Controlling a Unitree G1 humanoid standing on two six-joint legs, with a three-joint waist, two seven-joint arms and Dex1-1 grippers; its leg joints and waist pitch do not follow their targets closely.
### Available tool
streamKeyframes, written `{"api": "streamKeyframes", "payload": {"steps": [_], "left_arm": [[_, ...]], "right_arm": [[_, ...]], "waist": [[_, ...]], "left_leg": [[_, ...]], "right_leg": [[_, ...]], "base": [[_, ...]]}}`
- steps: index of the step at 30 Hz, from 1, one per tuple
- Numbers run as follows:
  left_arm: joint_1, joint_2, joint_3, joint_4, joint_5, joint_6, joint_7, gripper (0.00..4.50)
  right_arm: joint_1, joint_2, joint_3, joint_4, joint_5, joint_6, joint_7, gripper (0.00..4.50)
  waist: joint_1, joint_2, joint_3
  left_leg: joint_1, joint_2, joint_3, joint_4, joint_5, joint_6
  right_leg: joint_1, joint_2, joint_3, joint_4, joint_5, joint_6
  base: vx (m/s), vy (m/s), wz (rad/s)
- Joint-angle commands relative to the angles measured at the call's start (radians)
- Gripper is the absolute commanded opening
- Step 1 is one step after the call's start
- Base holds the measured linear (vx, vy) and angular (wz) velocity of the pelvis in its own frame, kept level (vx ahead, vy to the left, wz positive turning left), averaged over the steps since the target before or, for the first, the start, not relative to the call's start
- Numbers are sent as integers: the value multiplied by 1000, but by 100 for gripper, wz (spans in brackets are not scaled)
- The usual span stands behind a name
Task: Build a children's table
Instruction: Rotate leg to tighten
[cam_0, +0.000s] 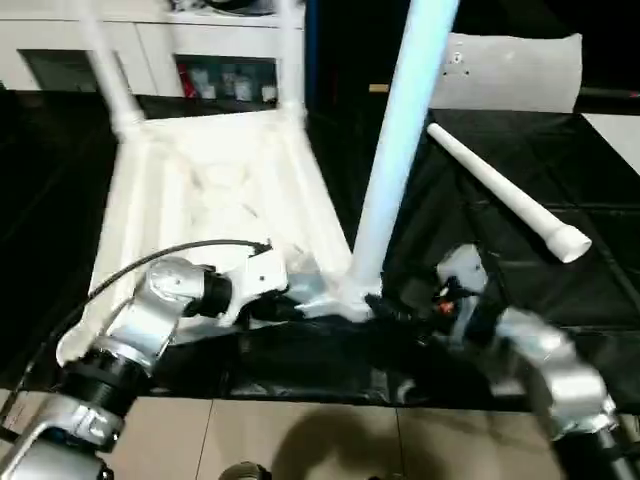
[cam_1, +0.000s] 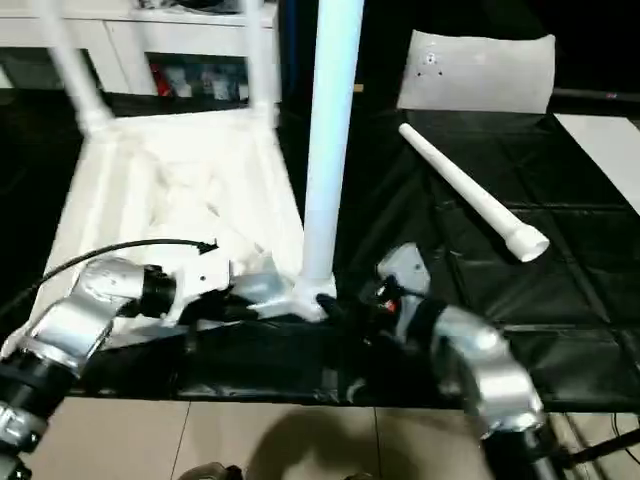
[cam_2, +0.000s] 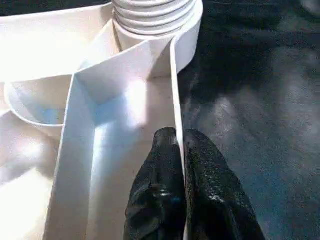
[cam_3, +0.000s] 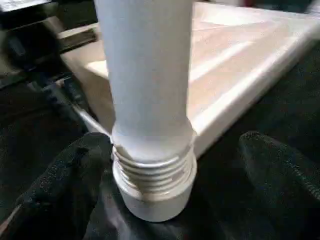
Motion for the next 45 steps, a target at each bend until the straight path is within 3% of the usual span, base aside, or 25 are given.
{"api": "streamKeyframes", "payload": {"steps": [1,7,13,14,15,21,29,35,41,43,45], "left_arm": [[-27,3,-69,15,3,-60,-94,0],[-53,3,-98,57,2,-128,-172,0],[-74,5,-129,82,15,-177,-219,0],[-75,5,-130,83,15,-180,-221,0],[-77,6,-133,85,17,-185,-224,0],[-84,3,-138,99,21,-204,-236,0],[-92,5,-141,128,25,-229,-238,0],[-93,3,-131,138,17,-222,-224,0],[-62,-41,-68,97,-15,-111,-92,0],[-38,-79,-32,56,-22,-32,12,0],[-8,-129,-3,-11,-38,60,104,0]], "right_arm": [[-27,-32,30,-10,-2,5,72,450],[-81,-58,88,34,-17,8,179,450],[-137,-64,136,107,-29,4,267,450],[-139,-64,137,110,-29,5,270,432],[-144,-64,142,117,-31,5,277,422],[-168,-59,162,150,-40,-5,314,370],[-184,-61,176,174,-42,-1,356,295],[-175,-55,174,171,-33,4,358,280],[-94,5,137,90,17,77,259,278],[-42,83,108,59,8,84,108,278],[-5,171,84,48,-8,102,-50,278]], "waist": [[-2,5,-63],[17,5,-67],[25,1,-67],[25,2,-67],[26,-4,-66],[31,-2,-66],[34,-3,-69],[33,1,-66],[33,1,-63],[31,2,-55],[17,1,-49]], "left_leg": [[20,50,-11,-57,-235,50],[24,56,-9,-53,-217,52],[22,56,-9,-51,-221,48],[21,55,-9,-52,-220,47],[21,56,-8,-52,-224,47],[22,55,-9,-51,-229,41],[20,55,-8,-46,-199,54],[22,56,-10,-50,-253,30],[23,57,-12,-55,-289,15],[27,57,-14,-61,-336,0],[33,53,-22,-67,-416,-33]], "right_leg": [[41,-62,40,-62,-101,-228],[39,-63,38,-55,-90,-243],[42,-66,36,-52,-96,-251],[41,-67,35,-52,-101,-252],[41,-66,36,-53,-112,-248],[39,-68,36,-54,-153,-236],[41,-66,36,-48,-103,-246],[38,-67,37,-54,-179,-236],[36,-67,39,-57,-210,-228],[30,-69,40,-66,-288,-210],[25,-75,39,-82,-465,-159]], "base": [[0,0,0],[0,0,0],[0,0,0],[0,0,0],[0,0,0],[0,0,0],[0,0,0],[0,0,0],[0,0,0],[0,0,0],[0,0,0]]}}
